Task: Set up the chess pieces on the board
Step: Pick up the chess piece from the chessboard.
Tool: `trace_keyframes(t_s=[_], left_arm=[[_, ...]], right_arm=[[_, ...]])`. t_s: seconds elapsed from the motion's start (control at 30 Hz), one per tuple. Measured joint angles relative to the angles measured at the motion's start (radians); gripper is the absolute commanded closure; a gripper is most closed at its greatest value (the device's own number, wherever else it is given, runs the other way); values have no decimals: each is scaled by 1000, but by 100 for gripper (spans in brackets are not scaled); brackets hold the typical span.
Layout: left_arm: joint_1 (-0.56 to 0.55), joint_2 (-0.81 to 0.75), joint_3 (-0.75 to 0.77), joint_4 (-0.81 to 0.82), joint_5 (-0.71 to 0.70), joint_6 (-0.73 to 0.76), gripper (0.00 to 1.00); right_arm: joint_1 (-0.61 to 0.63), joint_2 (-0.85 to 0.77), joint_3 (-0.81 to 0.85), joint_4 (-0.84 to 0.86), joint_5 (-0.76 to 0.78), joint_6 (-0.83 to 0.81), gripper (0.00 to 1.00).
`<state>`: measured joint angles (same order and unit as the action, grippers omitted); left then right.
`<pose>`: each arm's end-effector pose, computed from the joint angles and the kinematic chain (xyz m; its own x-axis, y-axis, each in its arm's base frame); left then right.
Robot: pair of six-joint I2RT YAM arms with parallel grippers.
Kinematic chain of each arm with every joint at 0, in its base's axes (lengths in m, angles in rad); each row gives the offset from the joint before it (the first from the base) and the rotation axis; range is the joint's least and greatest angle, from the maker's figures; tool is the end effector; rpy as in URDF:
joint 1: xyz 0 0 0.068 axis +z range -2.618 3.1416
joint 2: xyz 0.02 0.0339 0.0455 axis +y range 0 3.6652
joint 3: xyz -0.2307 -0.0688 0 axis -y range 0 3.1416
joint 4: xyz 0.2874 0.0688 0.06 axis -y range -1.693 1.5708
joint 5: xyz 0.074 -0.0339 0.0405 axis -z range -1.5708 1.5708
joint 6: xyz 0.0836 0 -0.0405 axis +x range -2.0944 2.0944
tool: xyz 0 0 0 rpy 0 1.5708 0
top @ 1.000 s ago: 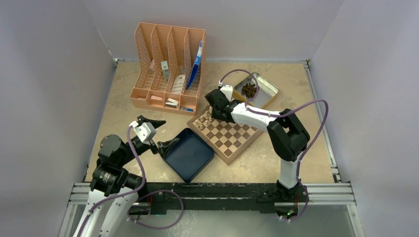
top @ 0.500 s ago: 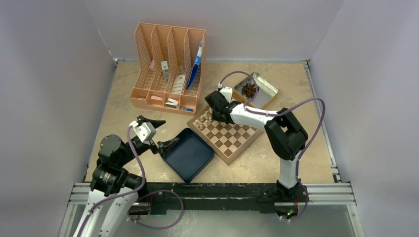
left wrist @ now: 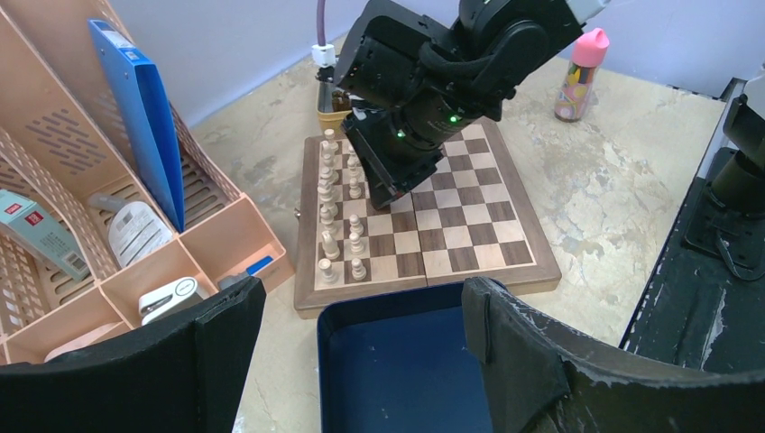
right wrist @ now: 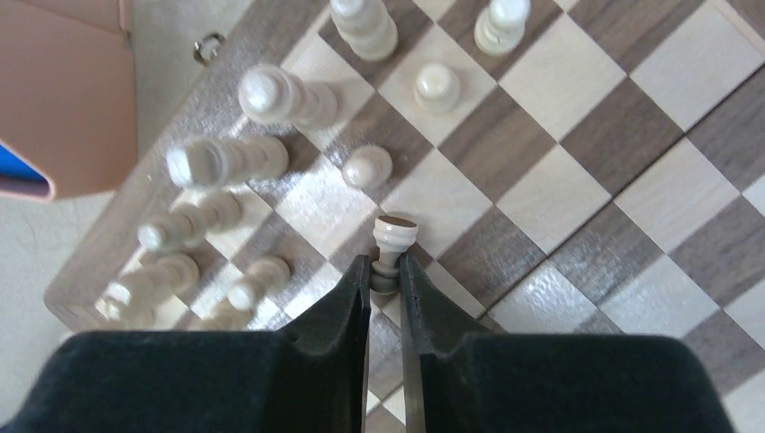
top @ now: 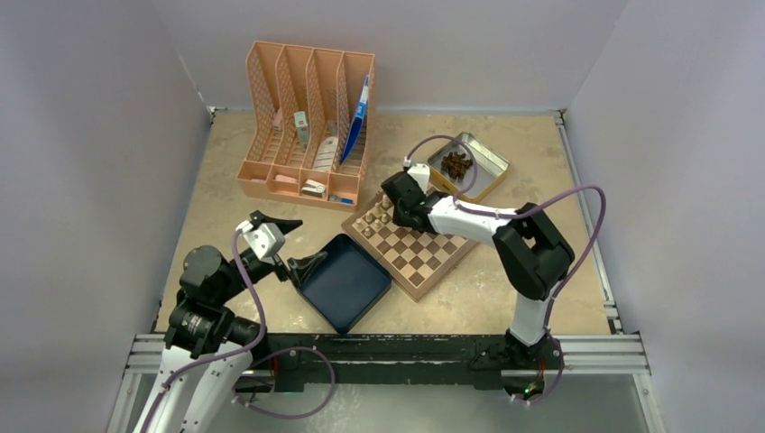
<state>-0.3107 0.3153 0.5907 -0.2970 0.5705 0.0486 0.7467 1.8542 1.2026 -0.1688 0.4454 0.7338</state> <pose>0.1816 -0.1057 0.3178 0.0169 0.0375 -0.9992 0.7715 0.6352 0.0369 0.3557 0.2801 0.0991 -0.6648 0.2083 -0.7174 0.0644 0.9728 0.2227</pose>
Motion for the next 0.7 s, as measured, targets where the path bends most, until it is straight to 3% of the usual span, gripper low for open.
trace_keyframes(t_s=[0.07, 0.13, 0.43, 0.6, 0.7], left_arm=[[0, 2, 0, 0, 0, 0, 19], [0, 5, 0, 0, -2, -2, 11], [0, 9, 0, 5, -38, -41, 10], [0, 8, -34, 66, -72, -95, 0], [0, 18, -59, 95, -84, -129, 0]], right_arm=[[0, -26, -26, -7, -14, -9, 87], [0, -45, -45, -14, -26, -20, 87], [0, -134, -136, -26, -87, -71, 88], [0, -209, -156, -45, -161, -132, 88], [0, -287, -169, -42, -240, -184, 88]])
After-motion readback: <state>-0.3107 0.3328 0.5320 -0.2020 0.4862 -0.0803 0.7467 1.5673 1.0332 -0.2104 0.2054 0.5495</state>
